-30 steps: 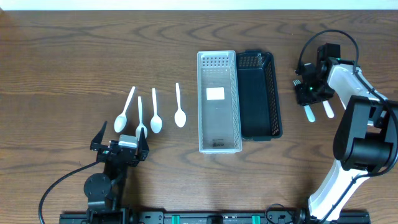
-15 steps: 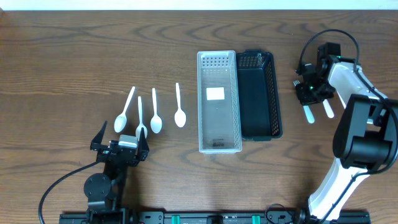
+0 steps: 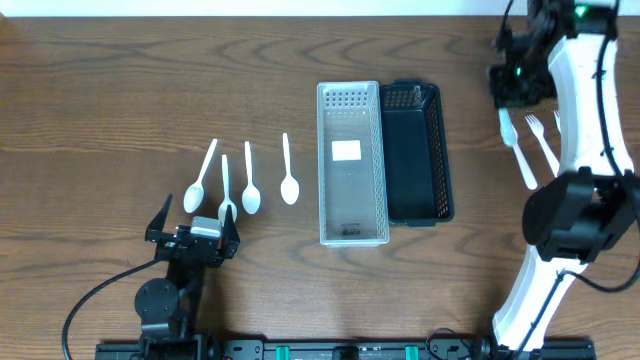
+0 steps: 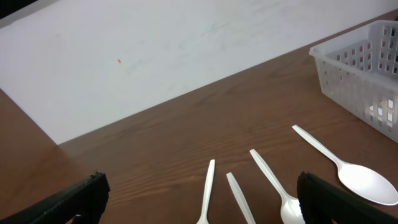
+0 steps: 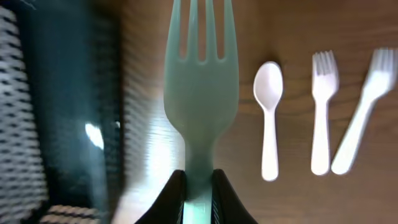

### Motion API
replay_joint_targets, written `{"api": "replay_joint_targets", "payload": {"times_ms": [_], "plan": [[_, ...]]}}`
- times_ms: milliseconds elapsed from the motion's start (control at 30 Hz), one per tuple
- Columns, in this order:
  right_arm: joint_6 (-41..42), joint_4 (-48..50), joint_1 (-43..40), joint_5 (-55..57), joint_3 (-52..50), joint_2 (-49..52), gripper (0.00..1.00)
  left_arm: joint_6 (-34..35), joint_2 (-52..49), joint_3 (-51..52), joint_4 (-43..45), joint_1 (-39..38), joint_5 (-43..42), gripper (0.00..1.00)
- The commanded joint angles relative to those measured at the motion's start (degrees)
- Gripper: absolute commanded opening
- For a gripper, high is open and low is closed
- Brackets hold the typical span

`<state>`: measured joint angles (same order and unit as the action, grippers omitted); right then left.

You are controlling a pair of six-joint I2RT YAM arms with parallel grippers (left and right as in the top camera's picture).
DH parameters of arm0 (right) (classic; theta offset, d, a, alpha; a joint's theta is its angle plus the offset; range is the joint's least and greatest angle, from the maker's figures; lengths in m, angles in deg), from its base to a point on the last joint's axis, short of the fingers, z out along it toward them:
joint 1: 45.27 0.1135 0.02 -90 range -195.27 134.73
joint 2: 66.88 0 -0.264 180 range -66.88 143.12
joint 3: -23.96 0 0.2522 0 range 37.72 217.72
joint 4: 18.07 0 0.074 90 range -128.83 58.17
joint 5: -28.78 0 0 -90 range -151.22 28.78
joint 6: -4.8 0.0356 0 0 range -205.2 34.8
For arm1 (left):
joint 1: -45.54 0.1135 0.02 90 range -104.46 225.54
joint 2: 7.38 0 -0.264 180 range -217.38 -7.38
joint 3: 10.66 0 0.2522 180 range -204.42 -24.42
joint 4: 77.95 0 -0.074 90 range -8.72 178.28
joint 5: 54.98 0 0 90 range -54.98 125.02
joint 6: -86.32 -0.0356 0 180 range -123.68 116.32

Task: Pack container
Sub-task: 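Lift the white fork with the right gripper toward the trays, then lower the fork into the black mesh tray and open the right gripper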

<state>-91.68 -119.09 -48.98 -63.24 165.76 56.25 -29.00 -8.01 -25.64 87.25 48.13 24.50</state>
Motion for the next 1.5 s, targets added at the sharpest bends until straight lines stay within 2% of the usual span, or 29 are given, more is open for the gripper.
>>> {"api": "replay_joint_targets", "payload": {"times_ms": [0, 100, 300, 600, 900, 967, 1000, 1100, 1133, 1367, 1467], "plan": [[11.21, -5.57, 3.89, -2.10, 8.59, -0.87, 0.01, 0.52, 0.28, 0.98, -1.90, 0.35, -0.85, 0.98], [16.09, -6.97, 7.10, -2.08, 10.60, -0.87, 0.01, 0.52, 0.28, 0.98, -1.90, 0.35, -0.85, 0.98], [30.51, -2.78, 13.53, -2.03, 8.20, -0.85, 0.01, 0.52, 0.28, 0.98, -1.90, 0.35, -0.85, 0.98], [35.19, 4.31, 22.40, 8.22, -3.50, -0.85, 0.01, 0.52, 0.28, 0.98, -1.90, 0.35, -0.85, 0.98], [34.86, 11.08, 21.97, 8.22, -17.20, -0.85, 0.02, 0.52, 0.28, 0.98, -1.90, 0.35, -0.85, 0.98], [32.39, 11.15, 21.62, 7.78, -18.18, -0.85, 0.08, 0.52, 0.28, 0.98, -1.90, 0.35, -0.85, 0.98], [30.88, 11.13, 21.59, 7.41, -18.32, -0.85, 0.14, 0.52, 0.28, 0.98, -1.90, 0.35, -0.85, 0.98], [24.87, 11.19, 21.75, 5.44, -18.34, -0.85, 0.47, 0.52, 0.28, 0.98, -1.90, 0.35, -0.85, 0.98], [23.41, 11.17, 21.86, 4.72, -18.34, -0.85, 0.55, 0.52, 0.28, 0.98, -1.90, 0.35, -0.85, 0.98], [18.91, 10.93, 21.66, 3.17, -18.27, -0.87, 0.99, 0.52, 0.28, 0.98, -1.90, 0.35, -0.85, 0.98], [15.76, 8.26, 19.85, 5.25, -16.57, -0.90, 0.99, 0.52, 0.28, 0.98, -1.90, 0.35, -0.85, 0.98]]}}
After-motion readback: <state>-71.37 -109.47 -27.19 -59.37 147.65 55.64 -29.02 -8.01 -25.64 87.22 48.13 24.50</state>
